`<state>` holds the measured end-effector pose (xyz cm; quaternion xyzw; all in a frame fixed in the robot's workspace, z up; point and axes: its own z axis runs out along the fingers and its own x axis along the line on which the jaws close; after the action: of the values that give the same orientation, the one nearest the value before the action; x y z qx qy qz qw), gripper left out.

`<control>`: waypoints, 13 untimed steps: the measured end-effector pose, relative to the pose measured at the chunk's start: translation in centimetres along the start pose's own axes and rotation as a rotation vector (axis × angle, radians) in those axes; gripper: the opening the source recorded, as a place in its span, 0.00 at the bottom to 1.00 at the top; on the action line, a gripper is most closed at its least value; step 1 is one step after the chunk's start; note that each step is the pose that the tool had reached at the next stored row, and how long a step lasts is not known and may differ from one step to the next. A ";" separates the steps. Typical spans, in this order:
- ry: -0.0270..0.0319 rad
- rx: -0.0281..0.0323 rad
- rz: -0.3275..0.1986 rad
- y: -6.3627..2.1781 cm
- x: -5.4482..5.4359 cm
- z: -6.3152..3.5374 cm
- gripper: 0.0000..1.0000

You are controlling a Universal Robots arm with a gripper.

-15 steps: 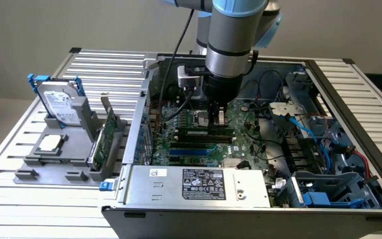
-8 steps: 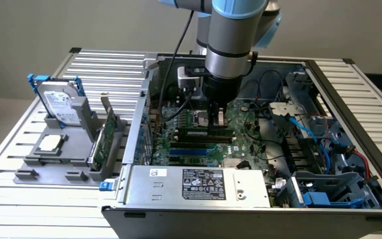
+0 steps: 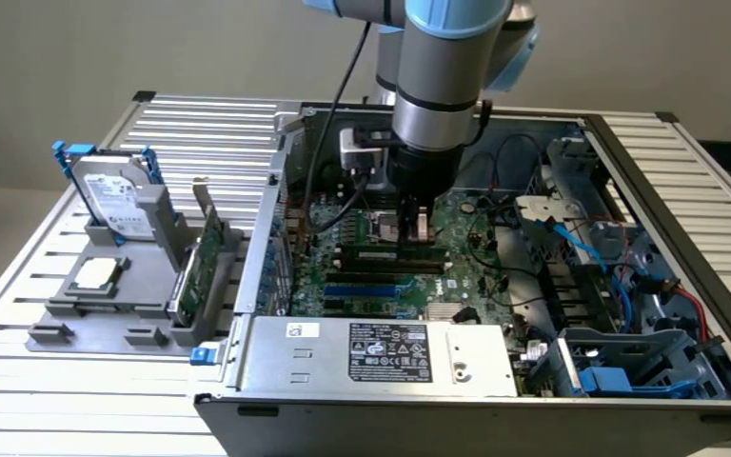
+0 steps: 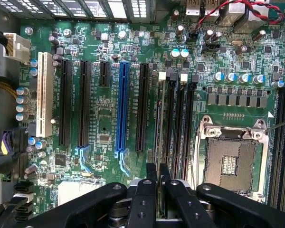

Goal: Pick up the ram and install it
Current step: 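Insert the ram into the slot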

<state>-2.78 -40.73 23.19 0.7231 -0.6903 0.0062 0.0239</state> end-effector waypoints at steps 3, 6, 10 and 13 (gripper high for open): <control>0.0010 0.0007 0.000 -0.02 -0.1 0.33 0.14; 0.0013 0.0009 0.000 -0.02 -0.2 0.43 0.14; 0.0025 0.0009 0.000 -0.02 -0.2 0.44 0.14; 0.0056 0.0008 0.000 -0.02 -0.2 0.46 0.14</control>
<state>-2.78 -40.55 22.72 0.7230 -0.6903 0.0085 0.0256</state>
